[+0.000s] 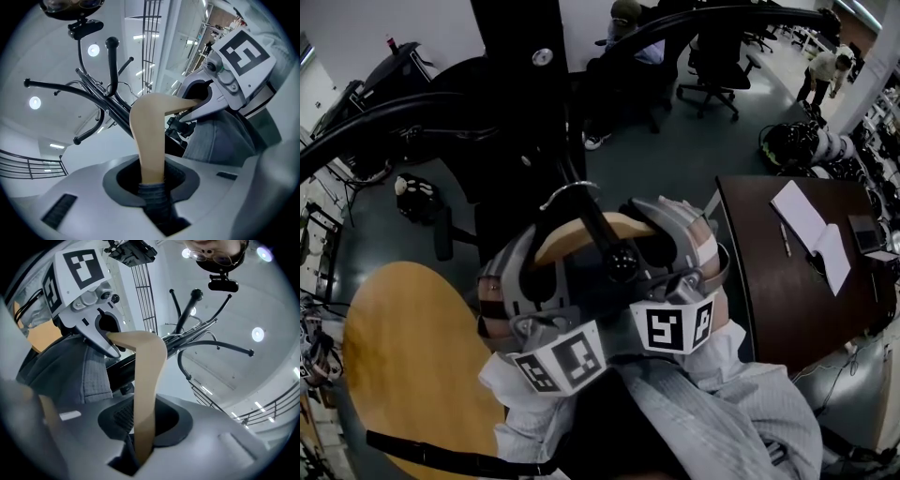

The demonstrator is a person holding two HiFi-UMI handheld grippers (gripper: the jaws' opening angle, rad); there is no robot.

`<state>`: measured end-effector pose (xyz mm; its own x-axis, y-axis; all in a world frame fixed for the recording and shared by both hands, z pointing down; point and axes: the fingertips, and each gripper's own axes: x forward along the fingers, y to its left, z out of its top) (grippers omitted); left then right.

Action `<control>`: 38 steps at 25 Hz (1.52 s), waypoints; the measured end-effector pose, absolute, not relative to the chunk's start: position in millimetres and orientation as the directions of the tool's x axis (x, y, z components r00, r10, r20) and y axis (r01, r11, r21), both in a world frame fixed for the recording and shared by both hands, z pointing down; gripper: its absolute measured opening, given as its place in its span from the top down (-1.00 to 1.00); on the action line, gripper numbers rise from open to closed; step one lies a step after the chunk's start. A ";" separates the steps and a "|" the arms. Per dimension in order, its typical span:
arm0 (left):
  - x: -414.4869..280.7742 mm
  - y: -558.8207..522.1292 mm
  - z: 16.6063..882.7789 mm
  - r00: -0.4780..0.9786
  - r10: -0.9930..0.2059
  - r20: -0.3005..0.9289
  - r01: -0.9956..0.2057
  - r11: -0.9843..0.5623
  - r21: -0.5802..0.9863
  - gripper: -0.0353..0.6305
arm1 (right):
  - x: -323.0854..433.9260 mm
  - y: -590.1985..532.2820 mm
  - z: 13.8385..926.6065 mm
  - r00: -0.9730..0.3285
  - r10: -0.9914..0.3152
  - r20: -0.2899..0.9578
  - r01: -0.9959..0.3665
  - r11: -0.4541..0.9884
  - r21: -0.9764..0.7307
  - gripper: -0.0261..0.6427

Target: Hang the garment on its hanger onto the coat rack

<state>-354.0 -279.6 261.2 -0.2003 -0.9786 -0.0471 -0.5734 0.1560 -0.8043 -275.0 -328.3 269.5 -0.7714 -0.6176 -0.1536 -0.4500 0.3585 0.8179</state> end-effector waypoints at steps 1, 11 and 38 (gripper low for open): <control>-354.1 -277.2 260.8 -0.195 -0.980 -0.049 -0.576 0.155 -0.803 0.70 | -275.1 -324.8 269.8 -0.779 -0.610 -0.144 -0.440 0.369 0.819 0.73; -341.5 -253.4 252.4 -0.105 -0.993 -0.055 -0.602 0.108 -0.792 0.36 | -264.9 -288.4 265.6 -0.850 -0.522 -0.070 -0.362 0.484 0.796 0.46; -234.6 -226.1 273.8 0.147 -0.979 -0.142 -0.963 -0.109 -0.245 0.37 | -167.1 -250.0 312.4 -0.744 -0.663 -0.087 -0.645 0.677 0.355 0.59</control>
